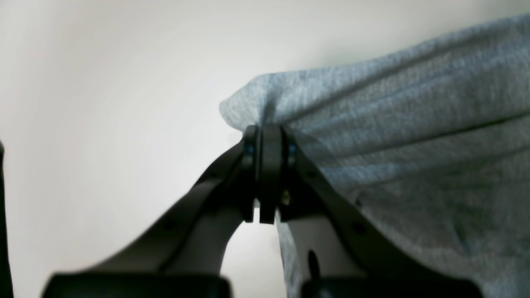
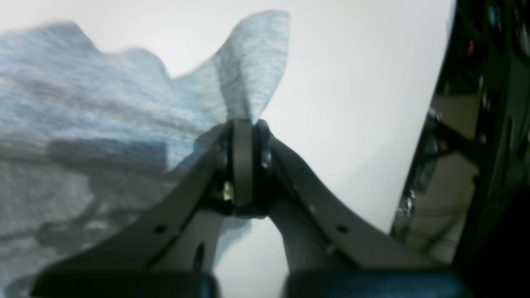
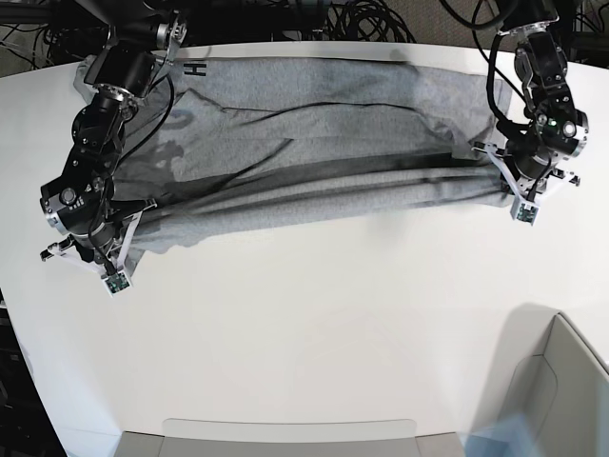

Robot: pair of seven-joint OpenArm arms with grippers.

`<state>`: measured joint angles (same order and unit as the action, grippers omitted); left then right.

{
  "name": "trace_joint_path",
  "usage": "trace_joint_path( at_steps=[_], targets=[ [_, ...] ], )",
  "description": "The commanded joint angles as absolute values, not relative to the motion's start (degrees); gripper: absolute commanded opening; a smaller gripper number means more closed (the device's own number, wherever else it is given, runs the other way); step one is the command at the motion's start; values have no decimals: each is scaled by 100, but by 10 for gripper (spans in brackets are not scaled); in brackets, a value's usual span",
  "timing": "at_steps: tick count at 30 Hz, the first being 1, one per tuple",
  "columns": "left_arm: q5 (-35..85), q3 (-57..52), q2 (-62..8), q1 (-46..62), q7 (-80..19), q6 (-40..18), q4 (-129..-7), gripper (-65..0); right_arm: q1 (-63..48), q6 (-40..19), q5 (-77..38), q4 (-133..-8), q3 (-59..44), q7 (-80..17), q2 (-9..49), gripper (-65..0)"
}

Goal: Fold the T-shirt properly
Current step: 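Lift the hem corners and fold them up toward the collar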

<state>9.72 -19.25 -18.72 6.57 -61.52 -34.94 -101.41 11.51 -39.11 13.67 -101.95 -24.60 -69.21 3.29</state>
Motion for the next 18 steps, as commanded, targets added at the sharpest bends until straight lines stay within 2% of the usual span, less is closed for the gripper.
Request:
trace_joint_path(
  at_steps=[1, 18],
  targets=[
    [901, -1965, -1956, 664, -6167, -3442, -10229, -650, 1182, -4000, 1437, -10369, -2475, -6888, 391, -650],
    [910, -1982, -1842, 1956, -6167, -3451, -11064, -650, -391, -4000, 1446, -11433, -2607, -6888, 356, -650]
  ],
)
